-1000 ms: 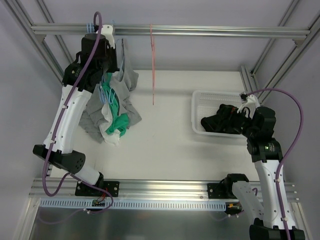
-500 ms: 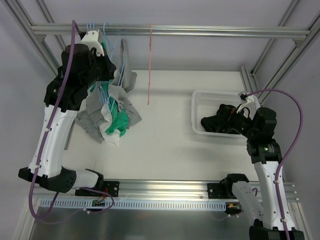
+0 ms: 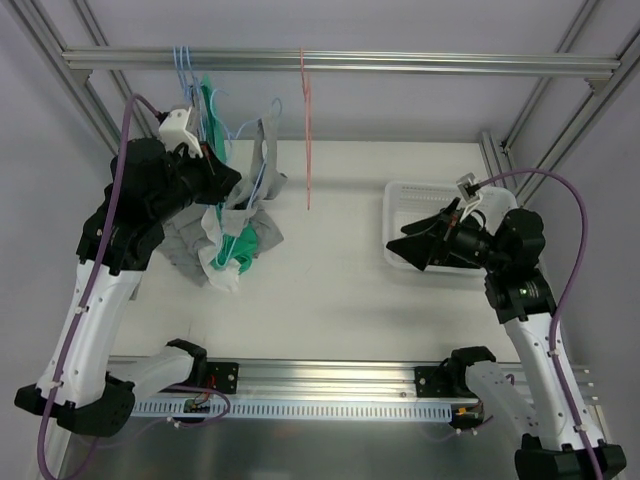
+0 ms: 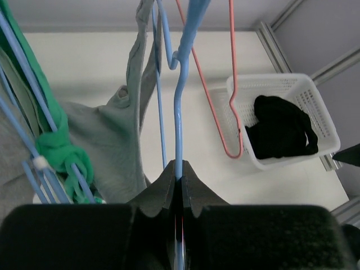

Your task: Remove the tank top from the hanger

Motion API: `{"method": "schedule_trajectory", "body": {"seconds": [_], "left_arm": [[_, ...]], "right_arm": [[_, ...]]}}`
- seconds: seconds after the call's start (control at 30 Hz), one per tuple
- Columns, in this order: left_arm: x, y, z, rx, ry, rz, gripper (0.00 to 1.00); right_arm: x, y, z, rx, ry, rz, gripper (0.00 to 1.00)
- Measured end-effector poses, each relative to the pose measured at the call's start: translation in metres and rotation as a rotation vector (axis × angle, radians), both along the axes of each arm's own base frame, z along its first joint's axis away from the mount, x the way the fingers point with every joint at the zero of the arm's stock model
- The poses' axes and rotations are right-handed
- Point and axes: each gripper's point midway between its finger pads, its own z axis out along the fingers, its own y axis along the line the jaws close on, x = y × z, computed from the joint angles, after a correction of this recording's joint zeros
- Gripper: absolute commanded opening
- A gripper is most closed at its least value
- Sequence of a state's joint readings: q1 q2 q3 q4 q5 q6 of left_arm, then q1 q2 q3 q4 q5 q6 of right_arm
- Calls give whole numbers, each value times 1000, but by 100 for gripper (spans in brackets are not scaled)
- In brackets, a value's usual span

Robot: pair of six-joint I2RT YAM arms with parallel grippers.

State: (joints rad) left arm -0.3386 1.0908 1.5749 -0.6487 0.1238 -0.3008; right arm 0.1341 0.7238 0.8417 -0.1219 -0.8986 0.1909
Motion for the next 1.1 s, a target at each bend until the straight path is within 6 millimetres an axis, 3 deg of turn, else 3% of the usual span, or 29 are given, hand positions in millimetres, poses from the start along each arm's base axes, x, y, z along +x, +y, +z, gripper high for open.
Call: {"method": "schedule_trajectory", "body": {"seconds": [0.27,0.5,0.77,1.1], "left_arm": [[-56,3,-63,-50,93,-59,0],[-121,-7,-107,-113,104,-238,0],[-166,-32,-170,-192,288,-457,0],[-195,-40,-155,-262,272,-583,0]], "right_arm": [[-22,50,-5,-25,17,183,100],[-35,81,-12,-64,-31,189,97],[-25,113,-54,-150,-15,117,88],[-7,147,-114,-334,-10,85,83]]}}
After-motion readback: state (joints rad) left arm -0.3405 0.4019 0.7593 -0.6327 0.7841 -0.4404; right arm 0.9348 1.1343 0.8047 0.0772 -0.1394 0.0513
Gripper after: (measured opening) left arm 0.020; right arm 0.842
